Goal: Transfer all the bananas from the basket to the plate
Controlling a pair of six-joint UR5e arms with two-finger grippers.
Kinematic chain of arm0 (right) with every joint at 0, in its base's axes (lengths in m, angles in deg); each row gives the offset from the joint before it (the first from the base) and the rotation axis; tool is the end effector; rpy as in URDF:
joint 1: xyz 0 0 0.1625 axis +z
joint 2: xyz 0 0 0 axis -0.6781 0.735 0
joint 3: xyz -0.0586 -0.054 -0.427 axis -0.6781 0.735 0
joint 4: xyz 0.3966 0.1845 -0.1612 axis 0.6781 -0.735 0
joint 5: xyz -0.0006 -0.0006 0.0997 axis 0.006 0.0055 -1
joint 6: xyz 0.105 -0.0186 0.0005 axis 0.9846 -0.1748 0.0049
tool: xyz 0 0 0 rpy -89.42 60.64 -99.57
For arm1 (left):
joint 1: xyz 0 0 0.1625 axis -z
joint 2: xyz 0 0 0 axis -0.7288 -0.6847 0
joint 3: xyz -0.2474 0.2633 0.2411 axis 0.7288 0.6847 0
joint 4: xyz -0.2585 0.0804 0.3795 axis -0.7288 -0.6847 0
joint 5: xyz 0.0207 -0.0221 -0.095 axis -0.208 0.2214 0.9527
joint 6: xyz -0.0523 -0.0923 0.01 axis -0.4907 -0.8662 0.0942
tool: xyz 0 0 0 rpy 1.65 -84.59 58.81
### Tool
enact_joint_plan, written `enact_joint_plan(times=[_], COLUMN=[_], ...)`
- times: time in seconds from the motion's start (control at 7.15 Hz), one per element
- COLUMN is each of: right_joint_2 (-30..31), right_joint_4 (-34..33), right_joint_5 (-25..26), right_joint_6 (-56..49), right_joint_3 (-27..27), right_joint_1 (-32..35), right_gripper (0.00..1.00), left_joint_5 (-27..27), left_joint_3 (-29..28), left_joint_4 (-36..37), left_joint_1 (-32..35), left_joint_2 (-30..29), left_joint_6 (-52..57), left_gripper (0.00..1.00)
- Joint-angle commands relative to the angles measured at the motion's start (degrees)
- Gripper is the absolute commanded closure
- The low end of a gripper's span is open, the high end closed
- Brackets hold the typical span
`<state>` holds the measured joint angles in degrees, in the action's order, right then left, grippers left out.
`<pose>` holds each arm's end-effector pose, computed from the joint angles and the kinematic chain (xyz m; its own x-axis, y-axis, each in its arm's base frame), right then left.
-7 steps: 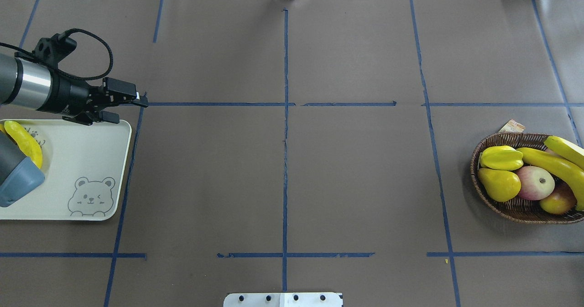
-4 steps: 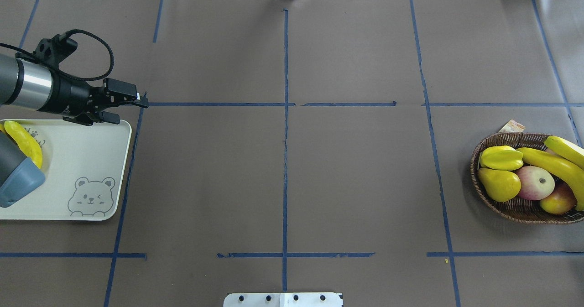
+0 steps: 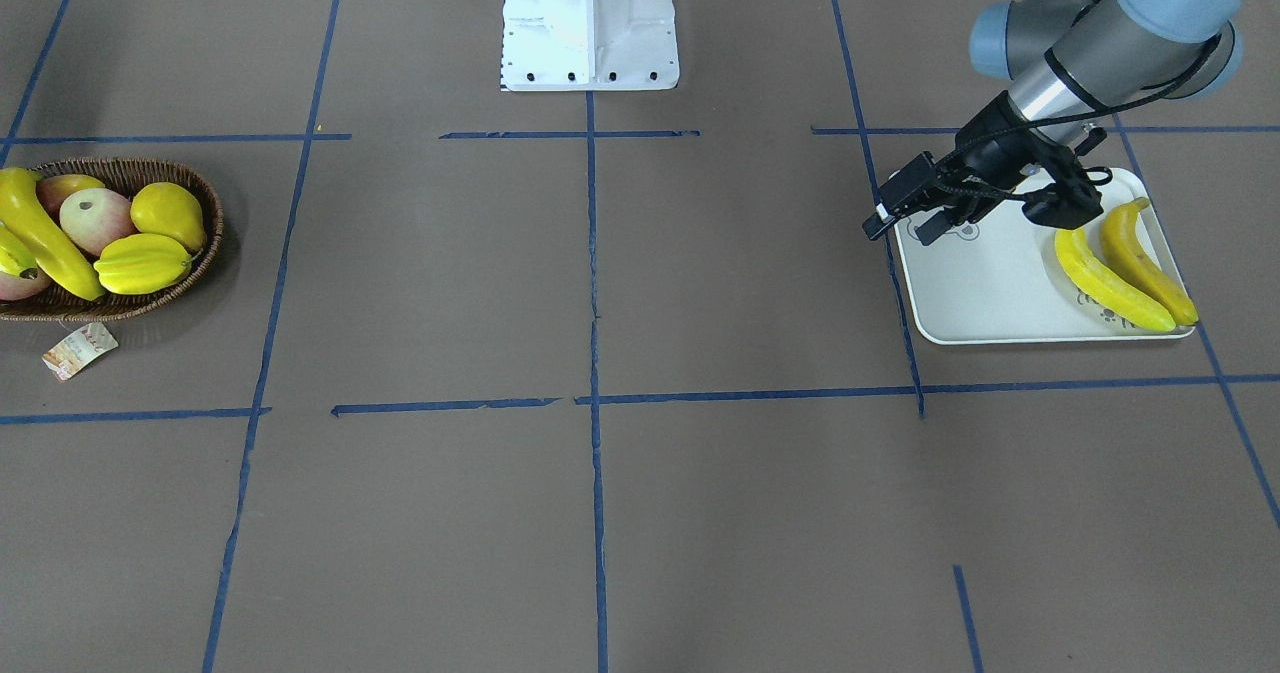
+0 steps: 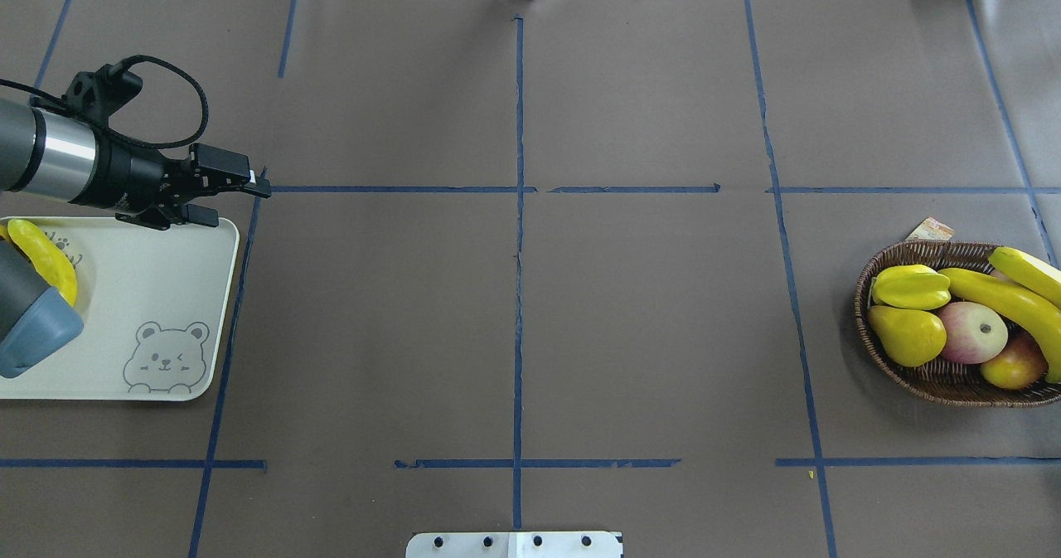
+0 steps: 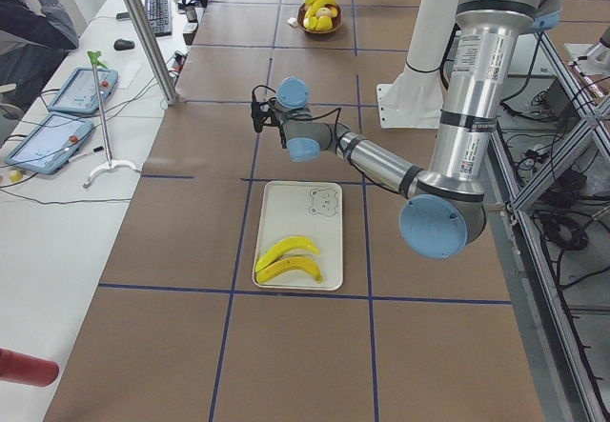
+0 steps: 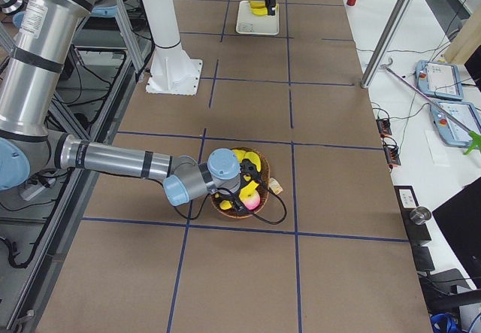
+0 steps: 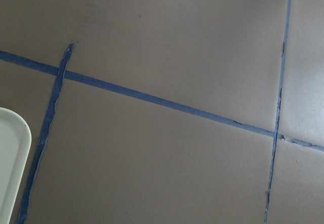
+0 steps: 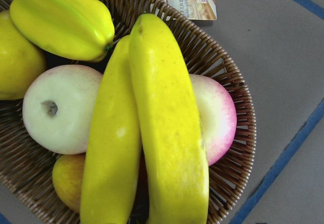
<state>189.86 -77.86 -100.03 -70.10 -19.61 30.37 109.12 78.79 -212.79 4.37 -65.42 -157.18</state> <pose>-0.0657 -0.4043 0.6868 0.5134 -0.6092 0.6044 0.3623 0.7924 0.4908 0.3205 -0.5080 0.3580 0.2473 -0.1787 -0.9523 0.2422 0.9630 -0.1179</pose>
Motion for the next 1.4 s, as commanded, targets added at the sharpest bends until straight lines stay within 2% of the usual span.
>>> enact_joint_plan(times=[0.0,0.56,1.12,1.26], right_joint_2=[-1.4,-1.7,-1.7,-1.7], right_joint_4=[-0.1,-0.1,-0.3,-0.3], right_joint_5=[0.2,0.0,-0.2,-0.5], right_joint_6=[0.3,0.3,0.3,0.4], right_joint_3=[0.6,0.8,0.8,0.8], right_joint_1=[-1.7,-2.0,-1.9,-1.9], right_gripper=[0.22,0.45,0.60,0.70], left_joint_5=[0.0,0.0,0.0,0.0], left_joint_3=[0.0,-0.1,-0.1,-0.1], left_joint_4=[0.0,0.0,0.0,0.0], left_joint_1=[0.0,0.0,0.0,0.0], left_joint_2=[0.0,0.0,0.0,0.0], left_joint_6=[0.0,0.0,0.0,0.0], left_gripper=[0.00,0.00,0.00,0.00])
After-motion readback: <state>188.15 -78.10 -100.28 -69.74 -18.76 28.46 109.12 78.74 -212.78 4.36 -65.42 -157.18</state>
